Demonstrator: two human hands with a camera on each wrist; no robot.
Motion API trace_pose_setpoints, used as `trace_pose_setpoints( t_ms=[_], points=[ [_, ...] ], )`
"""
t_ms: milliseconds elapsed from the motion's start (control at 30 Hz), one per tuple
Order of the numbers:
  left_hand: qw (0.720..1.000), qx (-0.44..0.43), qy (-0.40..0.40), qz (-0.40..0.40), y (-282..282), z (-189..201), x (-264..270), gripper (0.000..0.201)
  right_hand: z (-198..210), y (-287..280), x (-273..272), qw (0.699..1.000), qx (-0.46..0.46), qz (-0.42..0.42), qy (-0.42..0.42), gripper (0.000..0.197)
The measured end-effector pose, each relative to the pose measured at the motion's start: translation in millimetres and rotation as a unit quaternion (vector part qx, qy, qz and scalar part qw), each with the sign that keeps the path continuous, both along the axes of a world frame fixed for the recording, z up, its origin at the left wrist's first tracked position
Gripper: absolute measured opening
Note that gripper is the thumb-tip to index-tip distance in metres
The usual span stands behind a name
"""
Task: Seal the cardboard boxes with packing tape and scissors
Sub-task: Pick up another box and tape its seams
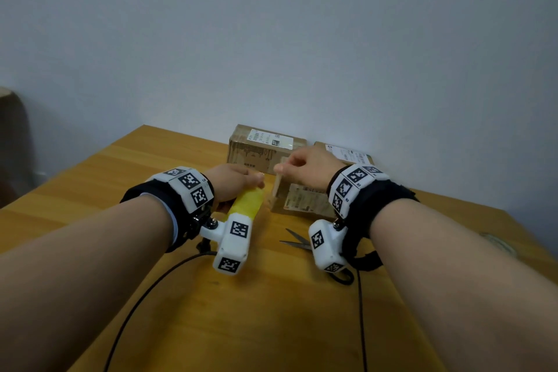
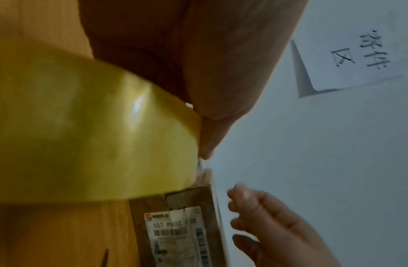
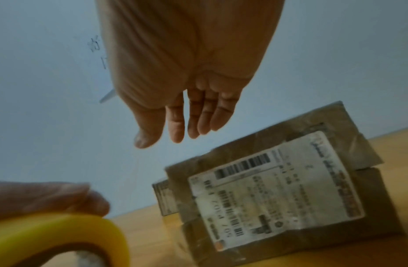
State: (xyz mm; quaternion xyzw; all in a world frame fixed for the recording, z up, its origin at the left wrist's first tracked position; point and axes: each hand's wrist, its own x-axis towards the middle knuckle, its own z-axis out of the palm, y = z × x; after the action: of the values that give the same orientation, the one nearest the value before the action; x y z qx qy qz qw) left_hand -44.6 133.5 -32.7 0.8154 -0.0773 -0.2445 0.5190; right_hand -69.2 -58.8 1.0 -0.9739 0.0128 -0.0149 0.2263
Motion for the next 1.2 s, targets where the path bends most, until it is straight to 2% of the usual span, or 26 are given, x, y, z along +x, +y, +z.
trace_pose_setpoints(
  t_ms=[67, 133, 233, 433, 533, 667, 800, 967, 1067, 1200],
  points=[
    [1.0, -0.024, 0.001, -0.013, 0.1, 5.9, -9.7, 0.021, 0.8, 13.0, -6.7, 0.998, 0.047, 0.018, 0.037, 0.035],
    [0.999, -0.039, -0.005, -0.028, 1.6, 11.1, -18.3, 0.014, 3.2, 20.0, -13.2, 0.994, 0.102, 0.015, 0.029, 0.022],
    [0.998, -0.03, -0.021, -0.054, 3.2, 16.7, -27.5, 0.025, 8.5, 24.5, -24.7, 0.989, 0.147, 0.009, 0.03, 0.005],
    [0.996, -0.006, -0.059, -0.066, -1.9, 20.3, -39.1, 0.049, 15.7, 26.3, -38.4, 0.983, 0.185, -0.006, 0.016, 0.023],
    [0.997, -0.007, -0.063, -0.049, -2.5, 18.5, -42.2, 0.047, 18.8, 30.8, -39.4, 0.983, 0.181, -0.014, 0.015, 0.016],
    [0.993, 0.024, -0.113, -0.018, -0.5, 17.0, -44.7, 0.048, 20.3, 35.9, -41.3, 0.978, 0.207, -0.018, 0.03, 0.011],
    [0.984, 0.027, -0.174, 0.007, 0.9, 20.0, -47.9, 0.048, 13.6, 35.9, -40.3, 0.96, 0.269, -0.054, 0.051, 0.011],
    [0.97, 0.054, -0.238, 0.006, -1.7, 20.4, -46.0, 0.048, 7.2, 39.8, -41.6, 0.919, 0.362, -0.13, 0.088, 0.018],
    [0.961, 0.084, -0.264, -0.007, -0.9, 16.1, -43.3, 0.051, 11.2, 36.3, -40.9, 0.929, 0.316, -0.171, 0.091, 0.006],
    [0.935, 0.164, -0.314, -0.003, 4.6, 11.8, -26.0, 0.052, 16.6, 13.8, -32.0, 0.97, 0.145, -0.194, 0.025, 0.017]
  ],
)
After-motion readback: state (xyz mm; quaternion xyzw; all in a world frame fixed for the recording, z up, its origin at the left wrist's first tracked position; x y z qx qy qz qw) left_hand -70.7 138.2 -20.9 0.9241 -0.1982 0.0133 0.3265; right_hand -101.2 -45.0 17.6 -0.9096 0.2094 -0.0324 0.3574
